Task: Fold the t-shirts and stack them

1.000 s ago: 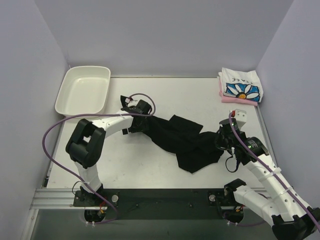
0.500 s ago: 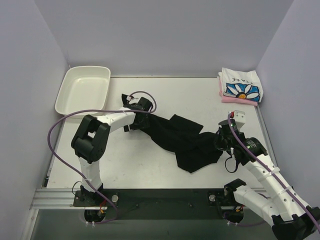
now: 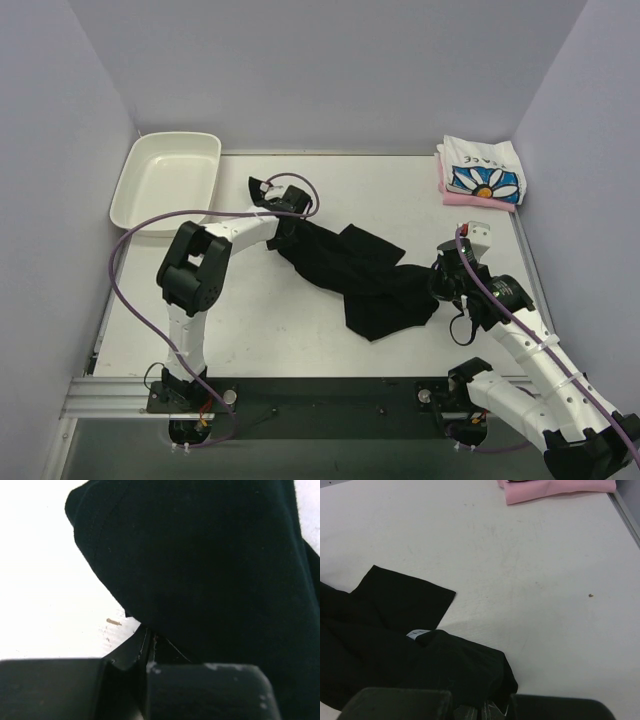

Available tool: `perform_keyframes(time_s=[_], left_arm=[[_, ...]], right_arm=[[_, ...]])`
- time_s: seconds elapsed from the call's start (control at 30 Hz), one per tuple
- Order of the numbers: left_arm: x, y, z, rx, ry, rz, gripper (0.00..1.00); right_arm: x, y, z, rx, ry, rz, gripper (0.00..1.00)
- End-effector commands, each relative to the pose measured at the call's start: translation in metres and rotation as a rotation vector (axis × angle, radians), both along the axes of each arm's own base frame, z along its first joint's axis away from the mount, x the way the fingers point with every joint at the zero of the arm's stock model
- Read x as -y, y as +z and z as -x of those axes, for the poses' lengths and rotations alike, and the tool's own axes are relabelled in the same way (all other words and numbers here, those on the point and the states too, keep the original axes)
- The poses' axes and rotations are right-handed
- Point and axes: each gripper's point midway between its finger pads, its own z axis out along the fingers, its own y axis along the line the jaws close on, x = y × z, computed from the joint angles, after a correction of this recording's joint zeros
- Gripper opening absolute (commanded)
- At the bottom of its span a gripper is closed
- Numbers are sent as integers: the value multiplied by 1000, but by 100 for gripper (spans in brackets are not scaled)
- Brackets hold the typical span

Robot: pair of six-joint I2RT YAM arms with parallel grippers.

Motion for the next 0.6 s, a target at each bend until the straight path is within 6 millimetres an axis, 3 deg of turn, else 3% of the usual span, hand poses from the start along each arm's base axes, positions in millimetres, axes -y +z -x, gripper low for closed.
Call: perform_keyframes(time_s=[0.0, 0.17, 0.27, 0.37, 0.4, 0.47, 0.5, 0.57], left_arm=[[-15, -16, -2, -34, 30, -56, 0], [-18, -17, 3, -31, 32, -54, 0], [-17, -1, 10, -4, 18, -42, 0], [-13, 40, 20, 62, 3, -10, 0], [-10, 70, 24, 119, -6, 23, 0], [-13, 103, 33, 167, -12, 42, 0], [-16, 138, 37, 235, -16, 79, 0], [-22, 179, 47, 295, -30, 97, 0]], right_arm=[[4, 4, -1, 18, -8, 12, 0], [3, 7, -1, 21, -5, 9, 0], [3, 6, -1, 18, -3, 5, 0], [2, 9, -3, 21, -1, 3, 0], [1, 10, -4, 22, 1, 3, 0], [0, 16, -7, 33, 8, 8, 0], [-1, 29, -11, 60, 8, 0, 0], [-2, 45, -17, 93, 15, -2, 0]])
